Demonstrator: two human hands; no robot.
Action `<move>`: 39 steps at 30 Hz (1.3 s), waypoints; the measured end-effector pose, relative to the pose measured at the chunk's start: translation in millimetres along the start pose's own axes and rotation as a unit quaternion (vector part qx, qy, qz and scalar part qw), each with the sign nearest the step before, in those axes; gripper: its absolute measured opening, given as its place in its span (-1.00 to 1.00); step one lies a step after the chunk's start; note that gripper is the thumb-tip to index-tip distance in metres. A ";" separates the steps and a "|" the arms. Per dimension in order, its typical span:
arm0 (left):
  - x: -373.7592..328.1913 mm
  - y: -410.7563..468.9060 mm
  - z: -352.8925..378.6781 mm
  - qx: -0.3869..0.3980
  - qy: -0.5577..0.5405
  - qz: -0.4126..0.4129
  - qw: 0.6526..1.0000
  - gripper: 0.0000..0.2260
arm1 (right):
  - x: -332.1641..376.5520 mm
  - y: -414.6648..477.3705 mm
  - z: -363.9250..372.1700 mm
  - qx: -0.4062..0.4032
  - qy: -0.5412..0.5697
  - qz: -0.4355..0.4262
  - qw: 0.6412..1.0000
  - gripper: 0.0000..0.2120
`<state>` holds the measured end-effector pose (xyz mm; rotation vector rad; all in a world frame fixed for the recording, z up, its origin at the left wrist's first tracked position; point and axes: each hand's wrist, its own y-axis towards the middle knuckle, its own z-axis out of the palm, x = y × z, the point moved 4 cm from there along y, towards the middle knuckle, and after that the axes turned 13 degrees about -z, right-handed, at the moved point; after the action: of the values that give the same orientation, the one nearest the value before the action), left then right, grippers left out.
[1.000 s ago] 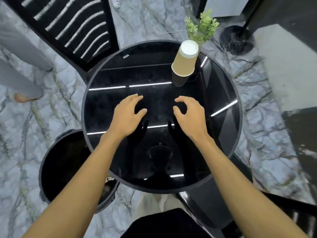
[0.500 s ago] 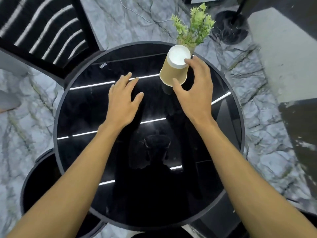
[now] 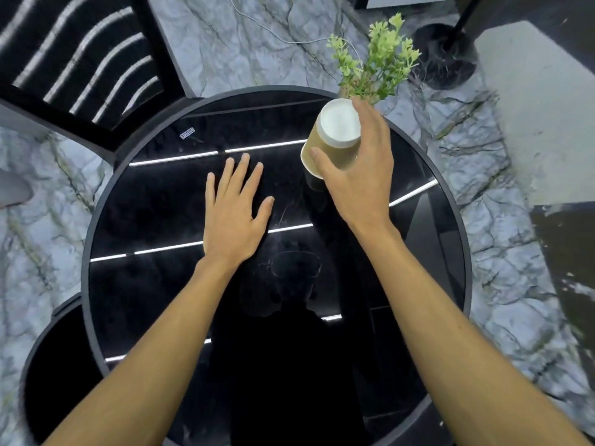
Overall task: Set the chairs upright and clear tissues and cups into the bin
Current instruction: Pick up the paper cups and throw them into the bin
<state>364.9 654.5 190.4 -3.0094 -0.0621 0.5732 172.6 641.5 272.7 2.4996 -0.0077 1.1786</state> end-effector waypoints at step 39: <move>88.2 -227.7 -57.9 -0.046 -0.125 -0.219 0.966 -0.56 | 107.4 -152.6 -26.0 0.152 0.100 -0.087 0.979 -0.40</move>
<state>462.5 882.1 230.9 -2.8420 -0.7653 0.9069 247.8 808.4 317.2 2.5549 0.4687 1.4395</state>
